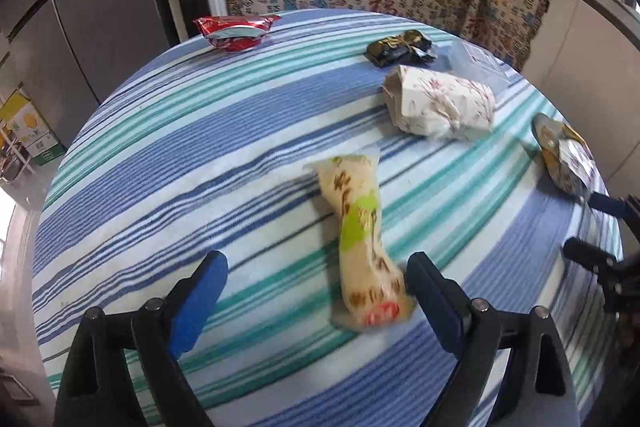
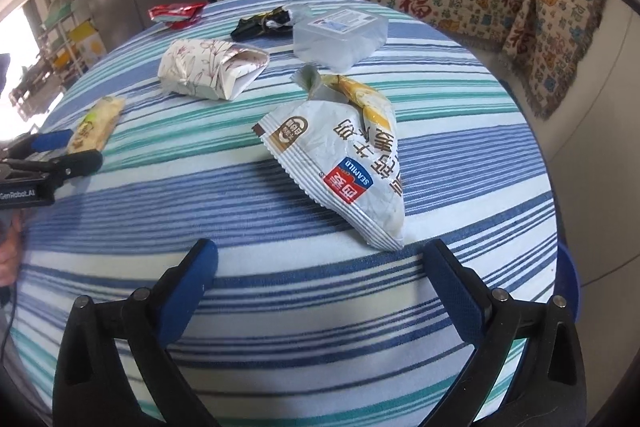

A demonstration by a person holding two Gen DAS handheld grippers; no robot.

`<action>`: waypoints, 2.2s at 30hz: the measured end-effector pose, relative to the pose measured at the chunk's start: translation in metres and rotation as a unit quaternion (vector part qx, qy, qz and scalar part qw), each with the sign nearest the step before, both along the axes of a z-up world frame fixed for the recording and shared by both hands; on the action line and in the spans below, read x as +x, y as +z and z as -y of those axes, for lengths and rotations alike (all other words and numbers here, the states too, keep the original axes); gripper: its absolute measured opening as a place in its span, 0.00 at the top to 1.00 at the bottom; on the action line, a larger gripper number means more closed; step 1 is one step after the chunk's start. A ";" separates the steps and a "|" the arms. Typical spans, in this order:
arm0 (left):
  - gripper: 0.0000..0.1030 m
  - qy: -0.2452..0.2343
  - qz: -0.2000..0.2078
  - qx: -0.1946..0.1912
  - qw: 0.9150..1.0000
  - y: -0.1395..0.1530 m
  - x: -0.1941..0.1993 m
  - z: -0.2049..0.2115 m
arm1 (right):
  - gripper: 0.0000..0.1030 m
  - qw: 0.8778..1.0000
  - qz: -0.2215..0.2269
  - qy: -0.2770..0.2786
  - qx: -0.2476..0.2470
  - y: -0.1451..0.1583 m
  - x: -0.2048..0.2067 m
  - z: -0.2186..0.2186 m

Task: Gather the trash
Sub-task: 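Carry the snack stick and white snack bag to the blue wastebasket and release both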

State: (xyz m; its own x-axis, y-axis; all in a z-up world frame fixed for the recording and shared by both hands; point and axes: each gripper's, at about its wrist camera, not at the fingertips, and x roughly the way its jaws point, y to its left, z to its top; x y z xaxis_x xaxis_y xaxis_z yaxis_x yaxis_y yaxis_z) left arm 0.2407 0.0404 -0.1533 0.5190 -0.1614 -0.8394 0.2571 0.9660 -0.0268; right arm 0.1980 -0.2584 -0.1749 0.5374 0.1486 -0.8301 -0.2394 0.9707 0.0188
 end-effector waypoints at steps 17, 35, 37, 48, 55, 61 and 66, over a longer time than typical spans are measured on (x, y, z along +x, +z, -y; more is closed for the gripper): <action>0.75 -0.041 -0.027 0.000 0.999 0.007 -0.002 0.031 | 0.64 0.995 -0.076 0.069 0.017 0.031 0.056 0.004; 0.78 -0.133 0.028 -0.080 0.987 0.074 -0.057 0.125 | 0.77 0.995 0.002 -0.047 0.088 0.092 -0.027 0.130; 0.78 -0.156 0.029 -0.093 0.983 0.080 -0.059 0.156 | 0.77 0.993 0.004 -0.079 0.084 0.095 -0.034 0.164; 0.78 -0.268 0.007 -0.115 0.956 0.080 -0.065 0.357 | 0.77 0.973 -0.013 -0.219 0.073 0.080 -0.054 0.315; 0.78 -0.274 -0.028 -0.124 0.953 0.046 -0.055 0.441 | 0.77 0.960 -0.019 -0.264 0.088 0.052 -0.053 0.359; 0.78 -0.280 -0.045 -0.106 0.953 0.013 -0.043 0.480 | 0.77 0.951 -0.015 -0.292 0.099 0.022 -0.054 0.387; 0.78 -0.286 -0.050 -0.094 0.952 -0.009 -0.037 0.500 | 0.77 0.946 -0.026 -0.299 0.122 0.008 -0.056 0.405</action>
State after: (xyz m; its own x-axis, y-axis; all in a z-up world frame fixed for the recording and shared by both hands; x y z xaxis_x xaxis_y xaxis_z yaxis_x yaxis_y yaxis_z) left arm 0.2042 -0.4592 -0.1622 0.2208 -0.5466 -0.8078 0.7265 0.6447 -0.2377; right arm 0.1418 -0.6633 -0.1665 0.5452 0.0216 -0.8380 0.3591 0.8973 0.2568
